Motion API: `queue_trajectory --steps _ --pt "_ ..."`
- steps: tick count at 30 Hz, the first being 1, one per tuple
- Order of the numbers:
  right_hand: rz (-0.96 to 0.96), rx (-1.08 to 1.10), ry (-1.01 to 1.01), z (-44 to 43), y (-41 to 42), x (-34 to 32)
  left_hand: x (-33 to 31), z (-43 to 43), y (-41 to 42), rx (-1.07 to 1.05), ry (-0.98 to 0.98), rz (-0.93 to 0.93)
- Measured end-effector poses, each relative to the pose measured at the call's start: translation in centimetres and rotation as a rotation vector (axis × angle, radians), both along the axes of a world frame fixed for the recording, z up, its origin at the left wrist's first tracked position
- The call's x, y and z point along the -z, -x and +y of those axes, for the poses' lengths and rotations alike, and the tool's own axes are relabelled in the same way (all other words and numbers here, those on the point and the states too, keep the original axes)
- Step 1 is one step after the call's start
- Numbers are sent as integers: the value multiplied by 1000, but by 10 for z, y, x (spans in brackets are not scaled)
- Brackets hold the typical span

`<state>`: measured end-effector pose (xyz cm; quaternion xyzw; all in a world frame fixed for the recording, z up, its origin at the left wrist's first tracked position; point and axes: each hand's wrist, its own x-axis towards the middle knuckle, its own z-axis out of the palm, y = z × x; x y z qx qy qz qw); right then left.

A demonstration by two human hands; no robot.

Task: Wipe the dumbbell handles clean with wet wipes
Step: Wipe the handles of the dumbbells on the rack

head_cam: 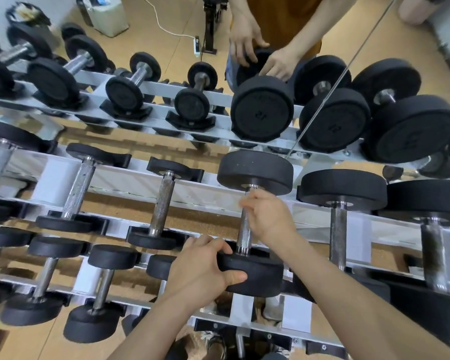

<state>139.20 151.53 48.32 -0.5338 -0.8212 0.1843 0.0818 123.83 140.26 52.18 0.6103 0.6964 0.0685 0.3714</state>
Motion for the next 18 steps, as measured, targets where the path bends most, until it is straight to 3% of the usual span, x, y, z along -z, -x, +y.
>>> queue_trajectory --steps 3,5,8,13,15,18 --pt "-59 35 -31 15 7 4 1 0 0 0 4 1" --pt "-199 -56 158 1 9 4 1 0 0 -1 4 2" --pt "-150 -124 419 -20 8 -6 3 0 1 14 -9 19" --pt "-131 130 121 15 19 0 4 -1 2 16 -29 6" --pt "-219 24 157 12 17 1 3 -1 3 18 -28 3" --pt "-122 -130 386 -17 5 -8 5 -2 4 18 -21 3"
